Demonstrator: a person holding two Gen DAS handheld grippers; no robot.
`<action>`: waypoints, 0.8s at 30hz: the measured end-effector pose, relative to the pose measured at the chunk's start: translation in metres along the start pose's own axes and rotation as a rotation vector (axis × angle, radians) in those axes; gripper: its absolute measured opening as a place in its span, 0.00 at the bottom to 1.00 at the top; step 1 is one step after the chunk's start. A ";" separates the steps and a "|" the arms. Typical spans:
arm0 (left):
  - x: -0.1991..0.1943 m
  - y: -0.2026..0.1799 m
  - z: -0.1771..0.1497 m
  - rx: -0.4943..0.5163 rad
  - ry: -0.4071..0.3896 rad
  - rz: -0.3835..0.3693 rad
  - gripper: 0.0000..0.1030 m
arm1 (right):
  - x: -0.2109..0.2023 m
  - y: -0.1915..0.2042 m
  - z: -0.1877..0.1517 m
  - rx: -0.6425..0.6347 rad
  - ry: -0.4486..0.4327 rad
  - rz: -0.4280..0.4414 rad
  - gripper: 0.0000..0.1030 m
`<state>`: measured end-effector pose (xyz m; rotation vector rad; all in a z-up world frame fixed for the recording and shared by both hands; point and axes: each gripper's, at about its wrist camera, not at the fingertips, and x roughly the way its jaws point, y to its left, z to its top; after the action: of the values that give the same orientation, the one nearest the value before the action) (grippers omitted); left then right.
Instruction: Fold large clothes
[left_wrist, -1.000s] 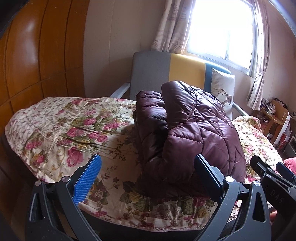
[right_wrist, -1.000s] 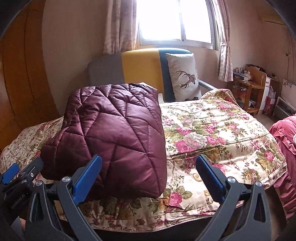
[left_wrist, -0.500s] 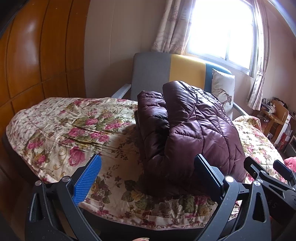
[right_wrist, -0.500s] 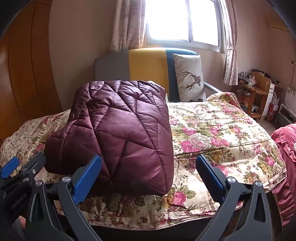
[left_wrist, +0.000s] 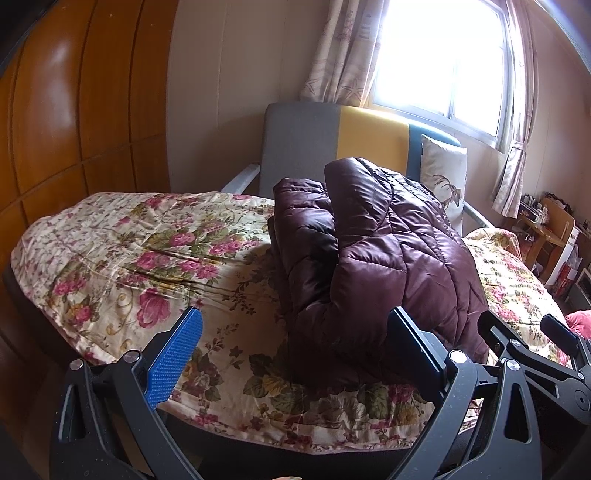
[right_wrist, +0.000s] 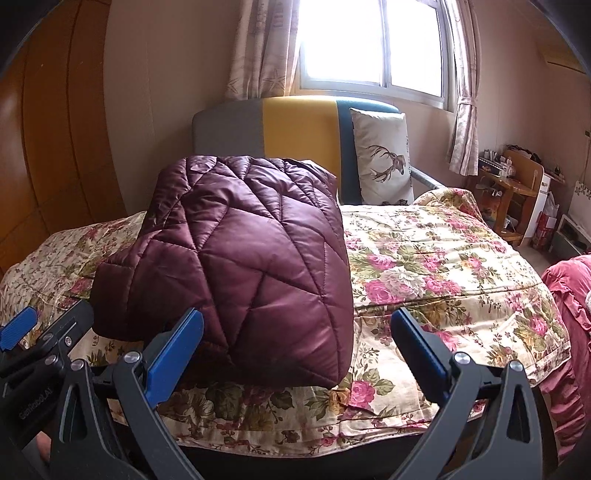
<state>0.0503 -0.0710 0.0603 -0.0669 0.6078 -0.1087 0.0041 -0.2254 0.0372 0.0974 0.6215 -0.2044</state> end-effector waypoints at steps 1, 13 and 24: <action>0.000 0.001 0.000 -0.002 0.001 0.000 0.96 | 0.000 0.000 -0.001 -0.002 0.001 0.001 0.98; -0.005 0.004 0.001 -0.004 -0.005 0.011 0.96 | 0.000 -0.008 -0.003 0.039 -0.004 0.005 0.98; -0.004 0.008 0.001 -0.007 0.000 0.016 0.96 | 0.003 -0.006 -0.005 0.034 0.008 0.009 0.98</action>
<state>0.0481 -0.0628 0.0624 -0.0683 0.6090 -0.0910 0.0024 -0.2306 0.0306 0.1344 0.6260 -0.2056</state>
